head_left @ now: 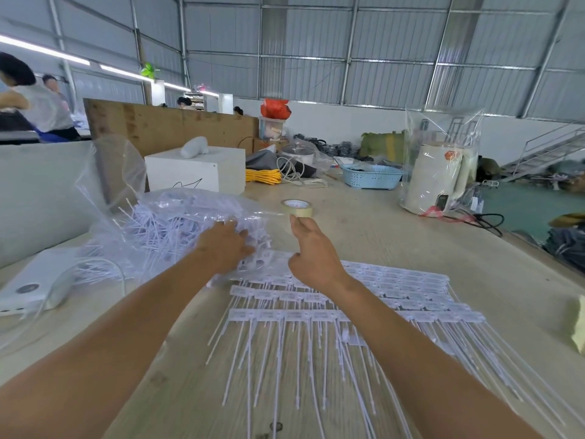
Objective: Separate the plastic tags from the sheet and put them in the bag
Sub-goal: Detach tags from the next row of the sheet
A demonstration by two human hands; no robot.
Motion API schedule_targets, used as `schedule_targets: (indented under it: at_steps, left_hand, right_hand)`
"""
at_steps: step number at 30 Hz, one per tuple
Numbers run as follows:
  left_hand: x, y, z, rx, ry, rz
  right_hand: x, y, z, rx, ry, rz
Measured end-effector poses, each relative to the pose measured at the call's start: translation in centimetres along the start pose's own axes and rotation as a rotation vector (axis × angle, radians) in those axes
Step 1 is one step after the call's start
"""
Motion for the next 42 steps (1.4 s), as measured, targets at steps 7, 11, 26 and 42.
schedule_targets:
  at_steps: [7,11,26,42]
  left_hand:
    - [2.8,0.9,-0.7,0.297,0.24,-0.169]
    - [6.0,2.7,1.4,0.214,0.129,-0.272]
    - [11.3,7.6,13.5,-0.441,0.576,-0.202]
    - [15.3,8.1,11.1,-0.437,1.201,-0.238]
  right_hand:
    - [-0.2,0.6,0.5,0.027,0.01,-0.025]
    - [0.1,1.9,1.6,0.043,-0.1,-0.018]
    - [11.4,14.6,15.6,-0.557,0.211,-0.057]
    - [14.9,17.0,15.2,-0.381,0.116,0.005]
Point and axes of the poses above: each hand's wrist, its own y-axis away from the middle knuckle, its own x-axis out of the back of the hand, z = x × y, the point moved 3 cm from there along -y, towards the middle knuckle, and after that the axes turned 9 degrees about x, right-handed, at the moved point
